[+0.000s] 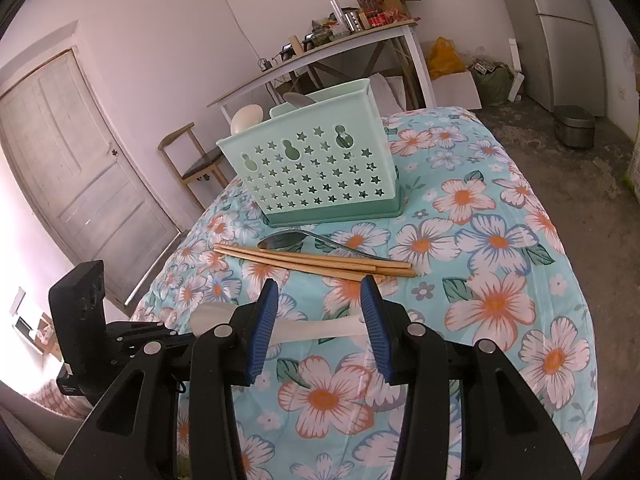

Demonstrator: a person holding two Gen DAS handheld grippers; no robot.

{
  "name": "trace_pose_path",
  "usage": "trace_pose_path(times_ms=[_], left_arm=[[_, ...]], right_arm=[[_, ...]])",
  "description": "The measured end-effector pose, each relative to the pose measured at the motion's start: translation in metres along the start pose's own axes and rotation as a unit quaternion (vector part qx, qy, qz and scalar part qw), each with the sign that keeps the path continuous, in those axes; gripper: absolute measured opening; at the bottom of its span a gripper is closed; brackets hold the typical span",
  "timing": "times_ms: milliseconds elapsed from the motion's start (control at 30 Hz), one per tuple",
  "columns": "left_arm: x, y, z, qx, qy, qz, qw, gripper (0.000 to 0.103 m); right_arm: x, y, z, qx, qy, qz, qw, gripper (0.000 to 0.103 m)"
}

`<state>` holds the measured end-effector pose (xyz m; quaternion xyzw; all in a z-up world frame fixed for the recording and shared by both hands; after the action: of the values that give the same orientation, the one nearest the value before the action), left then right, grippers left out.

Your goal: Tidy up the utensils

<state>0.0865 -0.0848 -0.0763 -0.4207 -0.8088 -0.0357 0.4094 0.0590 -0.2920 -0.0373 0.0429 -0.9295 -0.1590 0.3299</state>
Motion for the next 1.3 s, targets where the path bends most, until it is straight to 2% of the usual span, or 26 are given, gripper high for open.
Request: trace_pose_path(times_ms=[233,733,967,1300], left_arm=[[-0.003,0.006,0.008,0.027,-0.016,-0.004,0.9995,0.013],[-0.002,0.003,0.015,0.041,-0.048,-0.024,0.9977,0.015],[0.007,-0.002,0.012,0.038,-0.06,-0.026,0.9972,0.004],[0.037,-0.014,-0.007,0.023,-0.098,-0.023,0.9947,0.001]], right_arm=[[0.001,0.003,0.002,0.004,0.001,0.0,1.0,0.042],[0.0,0.011,0.004,0.009,0.005,-0.006,1.0,0.042],[0.0,0.011,0.004,0.008,0.004,-0.006,1.0,0.042],[0.0,0.008,0.003,0.001,0.001,-0.003,1.0,0.042]])
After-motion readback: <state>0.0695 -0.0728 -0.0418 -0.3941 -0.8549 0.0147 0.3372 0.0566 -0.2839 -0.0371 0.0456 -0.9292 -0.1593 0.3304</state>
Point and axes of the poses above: each gripper's, at about its wrist camera, not at the fingertips, and x roughly against the way its jaws point, y to its left, z to its underside, the point moved 3 cm from there along -x, roughly the way its jaws point, and after that the axes turned 6 degrees about z, right-handed, at the moved point
